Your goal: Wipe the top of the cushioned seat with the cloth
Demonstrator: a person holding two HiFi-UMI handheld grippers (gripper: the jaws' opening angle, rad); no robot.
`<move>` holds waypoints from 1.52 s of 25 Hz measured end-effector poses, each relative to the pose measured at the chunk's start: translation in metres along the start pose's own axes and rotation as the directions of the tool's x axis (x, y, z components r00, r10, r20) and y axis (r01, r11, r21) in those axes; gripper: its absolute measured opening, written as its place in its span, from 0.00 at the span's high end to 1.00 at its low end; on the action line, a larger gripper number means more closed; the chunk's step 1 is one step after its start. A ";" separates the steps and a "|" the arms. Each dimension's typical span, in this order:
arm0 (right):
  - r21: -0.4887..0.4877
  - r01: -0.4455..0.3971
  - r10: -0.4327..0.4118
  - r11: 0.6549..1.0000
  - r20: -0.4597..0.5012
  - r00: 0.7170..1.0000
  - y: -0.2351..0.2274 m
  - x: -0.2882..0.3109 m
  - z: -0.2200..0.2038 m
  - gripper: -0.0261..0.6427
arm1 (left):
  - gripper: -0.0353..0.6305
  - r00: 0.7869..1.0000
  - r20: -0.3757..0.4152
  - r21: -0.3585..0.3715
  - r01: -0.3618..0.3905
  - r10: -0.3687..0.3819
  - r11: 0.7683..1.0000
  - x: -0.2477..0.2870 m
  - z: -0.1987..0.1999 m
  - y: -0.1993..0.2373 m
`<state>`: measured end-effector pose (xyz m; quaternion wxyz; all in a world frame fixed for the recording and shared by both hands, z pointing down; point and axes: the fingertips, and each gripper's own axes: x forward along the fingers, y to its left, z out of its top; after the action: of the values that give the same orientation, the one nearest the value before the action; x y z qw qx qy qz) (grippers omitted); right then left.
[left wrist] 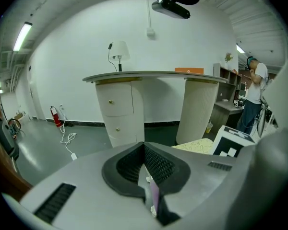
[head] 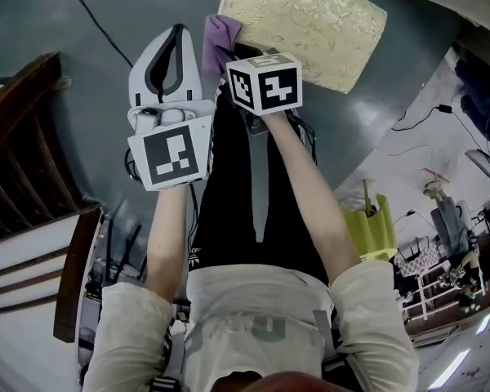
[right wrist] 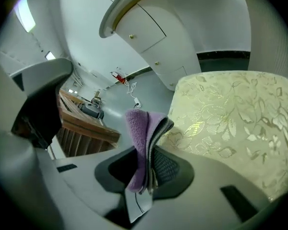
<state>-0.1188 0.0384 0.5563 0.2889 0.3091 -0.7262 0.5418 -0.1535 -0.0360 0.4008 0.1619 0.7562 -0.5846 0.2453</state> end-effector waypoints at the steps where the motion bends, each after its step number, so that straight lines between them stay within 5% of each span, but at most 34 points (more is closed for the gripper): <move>1: 0.000 0.010 -0.010 1.000 -0.011 1.000 -0.001 0.005 -0.003 0.83 | 0.94 1.000 0.000 0.002 0.001 -0.001 1.000 -0.001 -0.001 0.001; 12: 0.038 0.065 -0.063 0.997 -0.040 0.997 -0.015 0.016 -0.010 0.83 | 0.94 1.000 0.004 0.005 0.011 -0.011 1.000 0.003 0.001 0.002; 21: -0.033 0.112 -0.114 0.993 -0.038 0.993 -0.044 -0.020 -0.026 0.83 | 0.94 0.999 0.012 0.031 0.042 -0.042 0.999 0.005 0.010 -0.012; 38: 0.119 0.394 -0.392 0.911 -0.041 0.919 -0.210 -0.168 -0.100 0.83 | 0.94 0.988 0.029 0.114 0.146 -0.150 0.983 0.020 0.031 -0.093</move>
<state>0.1570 0.1117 0.5820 0.3780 0.4618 -0.6114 0.5196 -0.0545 -0.0442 0.3905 0.1263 0.8100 -0.5149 0.2507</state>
